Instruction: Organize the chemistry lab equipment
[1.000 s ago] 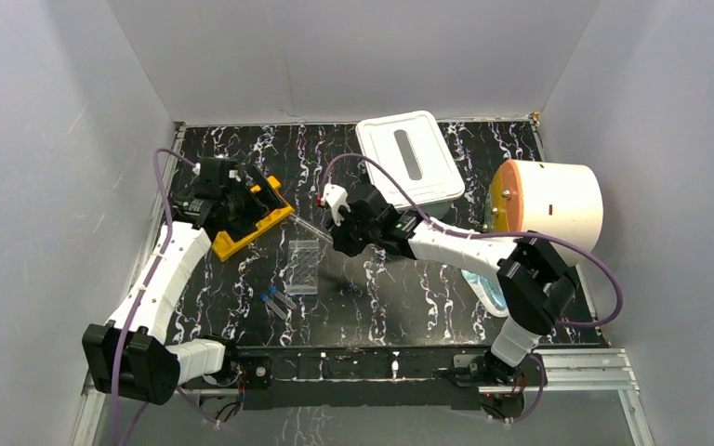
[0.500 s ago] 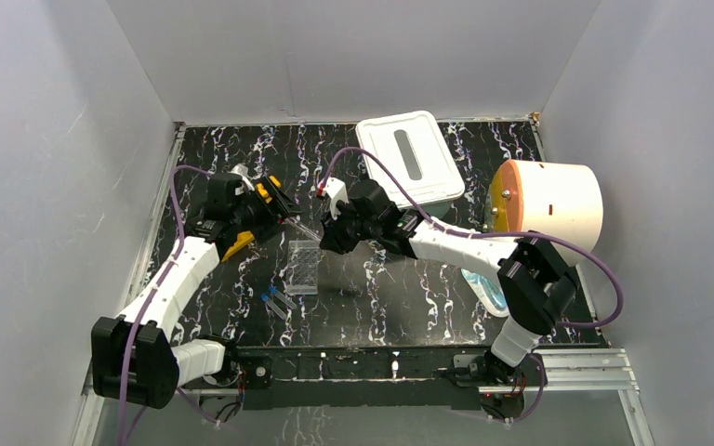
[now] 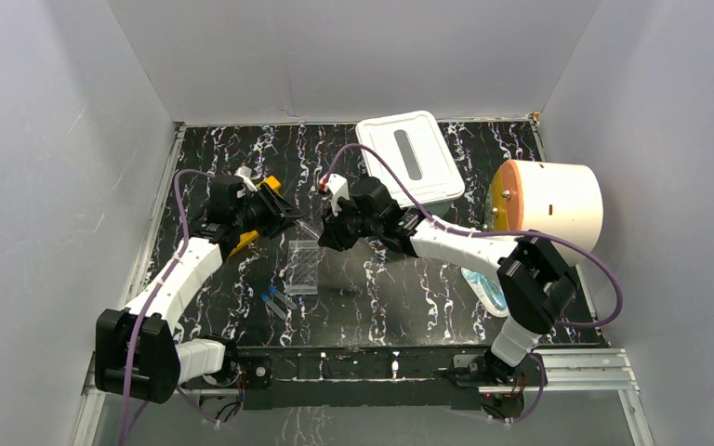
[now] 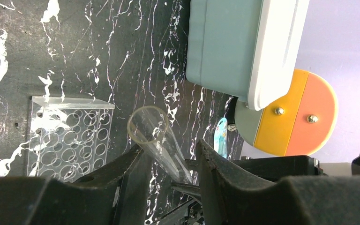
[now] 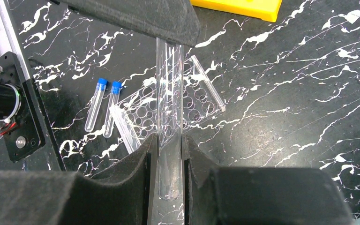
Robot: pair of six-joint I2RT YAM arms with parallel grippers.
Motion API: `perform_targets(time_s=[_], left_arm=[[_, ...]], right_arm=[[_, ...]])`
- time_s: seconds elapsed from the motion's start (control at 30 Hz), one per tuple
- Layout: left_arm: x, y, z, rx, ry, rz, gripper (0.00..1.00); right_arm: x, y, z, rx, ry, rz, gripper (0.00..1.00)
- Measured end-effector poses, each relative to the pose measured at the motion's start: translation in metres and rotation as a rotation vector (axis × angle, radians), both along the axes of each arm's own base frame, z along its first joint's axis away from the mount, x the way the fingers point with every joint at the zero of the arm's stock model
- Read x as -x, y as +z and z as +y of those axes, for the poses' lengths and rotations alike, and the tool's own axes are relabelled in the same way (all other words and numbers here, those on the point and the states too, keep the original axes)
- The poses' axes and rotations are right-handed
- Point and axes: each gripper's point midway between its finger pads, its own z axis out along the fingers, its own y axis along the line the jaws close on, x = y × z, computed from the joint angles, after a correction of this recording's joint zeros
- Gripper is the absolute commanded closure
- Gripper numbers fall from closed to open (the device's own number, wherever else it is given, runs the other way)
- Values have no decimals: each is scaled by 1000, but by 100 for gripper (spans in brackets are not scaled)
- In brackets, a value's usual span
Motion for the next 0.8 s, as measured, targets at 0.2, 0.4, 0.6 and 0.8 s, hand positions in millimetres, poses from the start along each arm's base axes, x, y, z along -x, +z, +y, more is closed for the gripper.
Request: perform_targets(time_s=[0.2,0.4,0.6,0.8], left_arm=[[1,-4,-2,27,10,14,87],[-1,0,-4,39,3,-4,96],[1,0,-6,14,-47,-39,96],[4,15,-11,-26,-168,-140,95]], right_arm=[[-1,0,1,-5,-4,6,84],[0,-1,1,-9,0,17,71],[1,5,3,-27,7,38,32],[-7,33,15,-73,6,18,28]])
